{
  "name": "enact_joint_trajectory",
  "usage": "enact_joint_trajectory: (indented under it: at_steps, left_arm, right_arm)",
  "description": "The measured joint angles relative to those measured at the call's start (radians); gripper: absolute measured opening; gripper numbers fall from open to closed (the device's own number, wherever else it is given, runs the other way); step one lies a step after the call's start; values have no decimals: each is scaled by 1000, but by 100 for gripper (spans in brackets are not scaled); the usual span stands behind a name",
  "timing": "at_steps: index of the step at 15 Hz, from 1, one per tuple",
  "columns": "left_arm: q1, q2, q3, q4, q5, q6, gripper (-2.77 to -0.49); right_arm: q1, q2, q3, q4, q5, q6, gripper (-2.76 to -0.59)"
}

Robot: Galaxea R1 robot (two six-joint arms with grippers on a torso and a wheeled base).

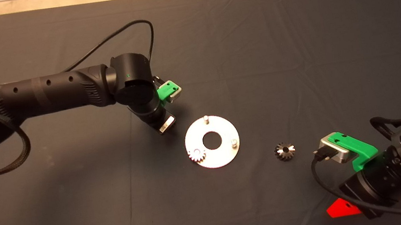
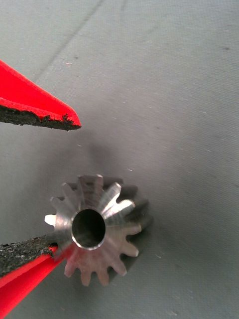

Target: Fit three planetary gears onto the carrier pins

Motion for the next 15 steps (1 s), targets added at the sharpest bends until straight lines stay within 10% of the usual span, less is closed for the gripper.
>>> enact_joint_trajectory:
  at_steps: [6, 15]
  left_arm:
    - [0, 18, -8, 3, -71, -25, -192]
    - [0, 24, -10, 3, -92, -50, -198]
  right_arm:
    - [0, 0, 0, 0, 0, 0, -161]
    - [0, 0, 0, 0, 0, 0, -161]
